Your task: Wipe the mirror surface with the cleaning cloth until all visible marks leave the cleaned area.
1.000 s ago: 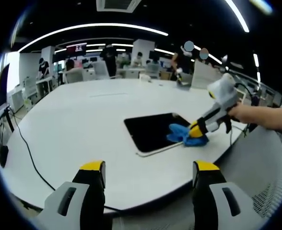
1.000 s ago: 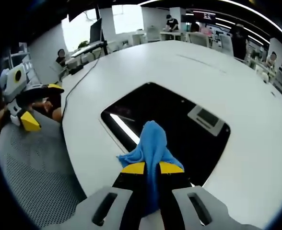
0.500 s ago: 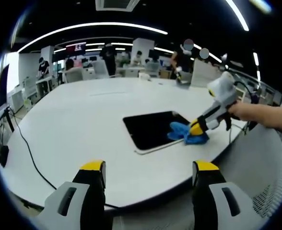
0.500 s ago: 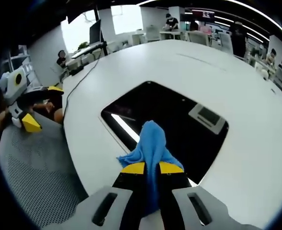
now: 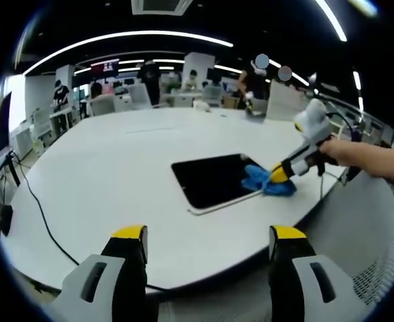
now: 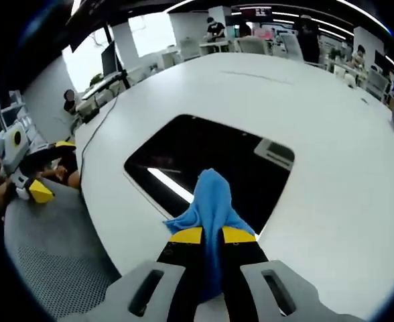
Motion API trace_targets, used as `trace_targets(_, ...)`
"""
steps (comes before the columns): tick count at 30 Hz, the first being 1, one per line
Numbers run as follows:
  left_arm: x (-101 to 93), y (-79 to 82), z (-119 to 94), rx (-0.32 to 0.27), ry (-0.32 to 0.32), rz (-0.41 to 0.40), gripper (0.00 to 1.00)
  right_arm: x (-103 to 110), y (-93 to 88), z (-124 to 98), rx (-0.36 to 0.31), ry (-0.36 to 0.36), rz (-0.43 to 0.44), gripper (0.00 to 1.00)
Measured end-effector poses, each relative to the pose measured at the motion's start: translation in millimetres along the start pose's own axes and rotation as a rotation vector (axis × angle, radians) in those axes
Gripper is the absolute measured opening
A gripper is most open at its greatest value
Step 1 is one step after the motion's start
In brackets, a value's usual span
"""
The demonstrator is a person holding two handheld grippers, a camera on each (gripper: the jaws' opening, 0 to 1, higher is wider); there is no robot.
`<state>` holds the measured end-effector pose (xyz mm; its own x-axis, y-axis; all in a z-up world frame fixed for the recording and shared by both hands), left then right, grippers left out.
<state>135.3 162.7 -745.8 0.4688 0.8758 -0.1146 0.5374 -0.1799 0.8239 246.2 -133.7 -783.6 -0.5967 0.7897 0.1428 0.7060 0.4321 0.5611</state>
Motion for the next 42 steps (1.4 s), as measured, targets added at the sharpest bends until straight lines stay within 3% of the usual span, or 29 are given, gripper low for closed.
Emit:
trace_targets(19, 1.4, 0.0, 0.4, 0.006, 0.008, 0.001, 0.72, -6.1, -0.4, -1.4, -0.004, -0.020, 0.043, 0.04)
trace_targets(35, 3.7, 3.2, 1.4, -0.009, 0.015, -0.002, 0.72, -23.5, 13.3, 6.7, -0.041, -0.037, 0.081, 0.03)
trace_targets(42, 4.0, 4.3, 2.5, -0.013, 0.007, 0.001, 0.71, -27.2, 19.3, 9.9, -0.031, -0.059, 0.052, 0.03)
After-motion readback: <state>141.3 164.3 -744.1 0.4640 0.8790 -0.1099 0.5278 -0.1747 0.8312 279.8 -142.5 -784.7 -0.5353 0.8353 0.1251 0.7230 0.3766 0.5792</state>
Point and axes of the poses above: the point that each gripper's makers call its tool centre point, and the gripper's own axes: z roughly forward along the fingers, x roughly to its left, y roughly out of its top, the point moved 9 cm from there along -z, roughly backward along the fingers, and after that the axes turned 4 degrees about x, right-handed, at the moved point
